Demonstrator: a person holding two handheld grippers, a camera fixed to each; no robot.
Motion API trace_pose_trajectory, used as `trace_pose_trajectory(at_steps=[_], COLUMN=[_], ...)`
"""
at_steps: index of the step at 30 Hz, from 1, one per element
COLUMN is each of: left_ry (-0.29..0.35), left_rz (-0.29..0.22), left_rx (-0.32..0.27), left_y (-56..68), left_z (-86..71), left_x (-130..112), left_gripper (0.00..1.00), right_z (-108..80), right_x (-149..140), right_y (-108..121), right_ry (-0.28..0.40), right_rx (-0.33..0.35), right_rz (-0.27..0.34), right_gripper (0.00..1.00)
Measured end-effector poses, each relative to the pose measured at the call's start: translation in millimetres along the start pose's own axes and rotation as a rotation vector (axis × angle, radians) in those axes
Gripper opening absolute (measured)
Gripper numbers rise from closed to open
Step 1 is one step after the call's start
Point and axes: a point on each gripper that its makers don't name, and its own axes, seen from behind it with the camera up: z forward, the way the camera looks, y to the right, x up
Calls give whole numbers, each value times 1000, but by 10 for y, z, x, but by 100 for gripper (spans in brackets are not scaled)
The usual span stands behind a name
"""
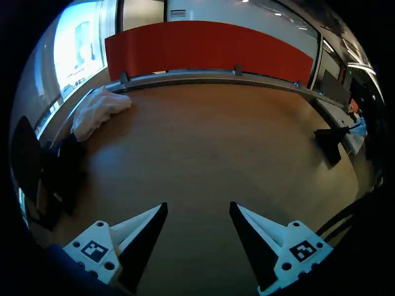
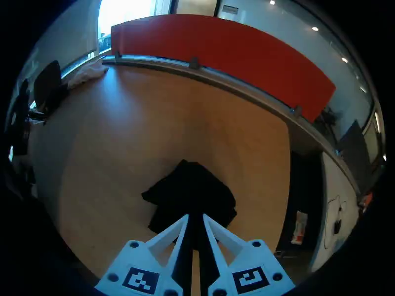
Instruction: Fold towel
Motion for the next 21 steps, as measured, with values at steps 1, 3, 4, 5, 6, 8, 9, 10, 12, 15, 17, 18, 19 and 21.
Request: trace_pose_trajectory(at_steps=[1,3,4,5,6,8,9,10,12,15,17,18,19,21], left_ry=[-1,-1,-1,-1,0,1,1,1,1,0,-1,-1,-2,-4], left_rz=[-1,-2,-2,-2,-2,-1,-1,-1,-1,3,7,8,10,12], left_rx=[0,1,1,2,2,1,1,2,2,4,6,6,7,8], left_y=[-4,-10,-14,-17,-18,-21,-24,-27,-34,-47,-56,-58,-60,-62], left_z=[-1,-4,-6,-7,-9,-13,-14,-14,-15,-15,-17,-19,-21,-24], left_x=[-5,-11,-12,-13,-13,-12,-12,-11,-11,-13,-15,-18,-22,-27], left_gripper=[93,93,93,93,93,93,93,93,93,93,93,93,93,93], right_z=[-5,-14,-19,-23,-27,-35,-35,-35,-29,-6,16,29,43,69], right_x=[-25,-74,-105,-132,-165,-234,-277,-325,-414,-547,-620,-644,-669,-711], right_y=[-11,-28,-35,-42,-41,-36,-18,6,45,91,106,104,101,97], right_ry=[-4,-11,-15,-20,-25,-36,-44,-54,-73,-102,-118,-122,-127,-136], right_rx=[0,-1,-1,-2,-4,-7,-14,-22,-35,-52,-60,-61,-62,-64], right_rz=[-1,0,1,3,6,15,20,25,33,43,47,50,53,59], right_gripper=[5,5,5,5,5,5,5,5,5,5,5,5,5,5])
